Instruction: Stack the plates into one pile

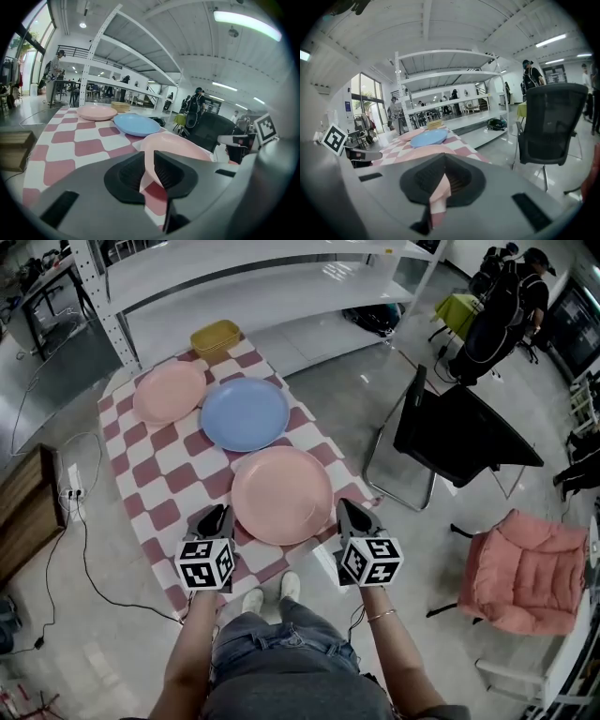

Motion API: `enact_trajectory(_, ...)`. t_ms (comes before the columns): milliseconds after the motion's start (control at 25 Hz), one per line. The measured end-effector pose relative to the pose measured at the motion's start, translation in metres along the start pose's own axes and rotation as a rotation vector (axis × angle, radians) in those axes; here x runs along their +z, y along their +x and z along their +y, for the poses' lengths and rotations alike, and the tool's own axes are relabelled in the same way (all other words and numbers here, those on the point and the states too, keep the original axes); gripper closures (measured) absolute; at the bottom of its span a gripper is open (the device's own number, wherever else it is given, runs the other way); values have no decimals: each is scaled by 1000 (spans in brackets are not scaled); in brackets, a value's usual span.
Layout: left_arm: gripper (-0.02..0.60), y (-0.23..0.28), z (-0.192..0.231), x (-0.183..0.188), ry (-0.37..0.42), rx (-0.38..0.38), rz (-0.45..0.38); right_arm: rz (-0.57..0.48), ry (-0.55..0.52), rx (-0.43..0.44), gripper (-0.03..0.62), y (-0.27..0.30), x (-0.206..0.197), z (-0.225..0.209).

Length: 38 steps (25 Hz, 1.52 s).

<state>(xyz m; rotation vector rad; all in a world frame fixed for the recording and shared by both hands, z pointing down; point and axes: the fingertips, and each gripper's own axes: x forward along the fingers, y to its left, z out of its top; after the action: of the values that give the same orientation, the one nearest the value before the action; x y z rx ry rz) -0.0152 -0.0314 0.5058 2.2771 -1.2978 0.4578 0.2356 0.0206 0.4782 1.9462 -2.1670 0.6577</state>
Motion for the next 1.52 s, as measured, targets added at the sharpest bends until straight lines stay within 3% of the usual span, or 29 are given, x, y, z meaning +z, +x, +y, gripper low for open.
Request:
enact_trajectory(720, 505, 10, 4, -6, -110, 154, 0, 184, -102, 137, 583, 55, -14, -22)
enact_trajectory(880, 503, 11, 2, -14, -127, 168, 11, 226, -118, 146, 576, 60, -23, -25)
enact_trajectory(1000, 502, 13, 1, -19, -140, 172, 21, 250, -105, 150, 533, 62, -28, -28)
enact_trajectory(1520, 469, 28, 1, -38, -211, 167, 71, 317, -109, 142, 500, 74, -42, -30)
